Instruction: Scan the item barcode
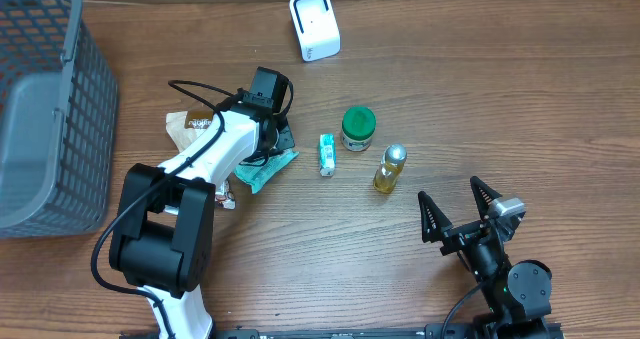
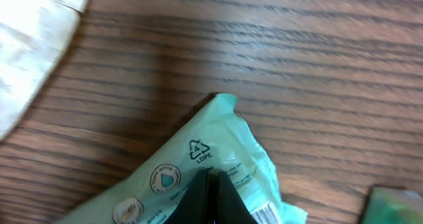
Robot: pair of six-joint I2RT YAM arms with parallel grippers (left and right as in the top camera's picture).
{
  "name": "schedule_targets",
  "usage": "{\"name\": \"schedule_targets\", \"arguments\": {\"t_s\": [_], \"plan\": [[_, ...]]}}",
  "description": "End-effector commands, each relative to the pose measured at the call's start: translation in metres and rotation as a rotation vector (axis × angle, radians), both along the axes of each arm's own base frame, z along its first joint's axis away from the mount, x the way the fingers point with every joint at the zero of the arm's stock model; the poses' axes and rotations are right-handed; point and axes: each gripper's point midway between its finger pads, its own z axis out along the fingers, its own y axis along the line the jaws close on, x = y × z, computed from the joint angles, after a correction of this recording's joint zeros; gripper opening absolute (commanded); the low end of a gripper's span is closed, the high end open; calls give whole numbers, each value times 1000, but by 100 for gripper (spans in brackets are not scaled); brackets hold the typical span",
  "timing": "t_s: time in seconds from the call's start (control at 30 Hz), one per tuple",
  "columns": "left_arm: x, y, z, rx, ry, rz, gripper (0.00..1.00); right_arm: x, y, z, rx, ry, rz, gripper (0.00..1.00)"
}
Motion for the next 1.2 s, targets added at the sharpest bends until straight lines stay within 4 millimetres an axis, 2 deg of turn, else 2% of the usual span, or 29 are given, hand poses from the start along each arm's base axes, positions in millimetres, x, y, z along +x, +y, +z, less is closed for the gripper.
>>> {"name": "schedule_targets", "arguments": {"t_s": [0.0,0.1,0.2,0.5,0.67,0.8,0.87,1.0,1.17], "plan": [[-8,-26,-5,-95,49,-70,4,0,0,-3,-7,-2,-1,100],[-16,-37,-5,-147,81,-101,4,0,1,-3,-7,-2,-1,100],[-29,-37,-7,-160,137,-111,4,0,1,-3,-7,-2,-1,100],[-79,-23,-11,-108,338,-173,4,0,0,-3,-7,-2,-1,100],[-96,-15,-5,-83,399,-228,4,0,0,-3,-7,-2,-1,100],[-98,-13,9,-80,378,-239,4,0,1,-3,-7,-2,-1,100],[-90,-12,30,-76,296,-238,4,0,0,-3,-7,-2,-1,100],[-73,-8,52,-58,180,-184,4,0,1,-3,-7,-2,-1,100],[-70,-7,48,-47,177,-151,4,0,1,-3,-7,-2,-1,100]]}}
